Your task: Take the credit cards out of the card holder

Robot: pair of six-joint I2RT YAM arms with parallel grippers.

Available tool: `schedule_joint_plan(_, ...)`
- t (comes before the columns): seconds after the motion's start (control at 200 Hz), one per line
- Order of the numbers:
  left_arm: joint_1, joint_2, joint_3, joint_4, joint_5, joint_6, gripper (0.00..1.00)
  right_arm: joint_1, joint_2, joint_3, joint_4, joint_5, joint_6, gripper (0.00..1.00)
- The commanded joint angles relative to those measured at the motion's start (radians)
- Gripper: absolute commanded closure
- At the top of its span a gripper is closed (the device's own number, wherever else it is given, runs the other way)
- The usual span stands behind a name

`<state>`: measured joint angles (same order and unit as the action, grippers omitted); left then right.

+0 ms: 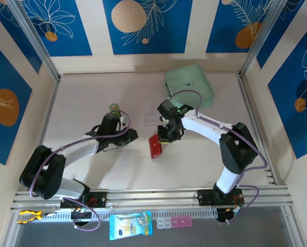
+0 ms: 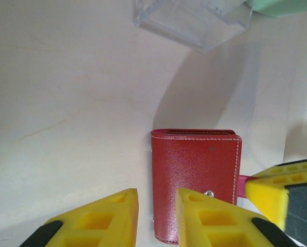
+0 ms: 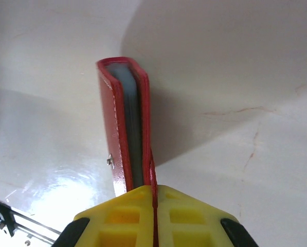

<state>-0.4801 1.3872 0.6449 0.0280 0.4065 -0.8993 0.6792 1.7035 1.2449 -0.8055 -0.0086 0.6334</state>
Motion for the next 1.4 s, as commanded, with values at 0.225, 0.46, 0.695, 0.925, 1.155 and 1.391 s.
schedule_joint_plan(0.225,0.084,-0.087,-0.037,-0.078,0.023,0.08,0.73,0.079,0.026,0.111,-0.004,-0.037,0.132,1.0)
schedule_joint_plan(0.46,0.087,-0.077,-0.044,-0.09,0.075,0.125,0.72,0.11,0.052,0.148,0.002,-0.032,0.163,1.0)
schedule_joint_plan(0.695,0.028,0.023,-0.025,-0.042,0.106,0.112,0.77,0.079,0.019,0.117,-0.068,0.031,0.119,1.0)
schedule_joint_plan(0.925,-0.021,0.107,0.006,-0.103,0.072,0.125,0.92,0.02,-0.022,0.015,-0.083,0.071,0.078,1.0)
schedule_joint_plan(1.155,-0.026,0.145,0.001,-0.104,0.073,0.128,0.95,-0.006,0.011,-0.038,-0.041,0.083,0.058,1.0)
schedule_joint_plan(1.391,-0.025,0.153,0.004,-0.141,0.028,0.138,0.96,-0.01,0.061,-0.067,0.042,0.047,0.072,1.0)
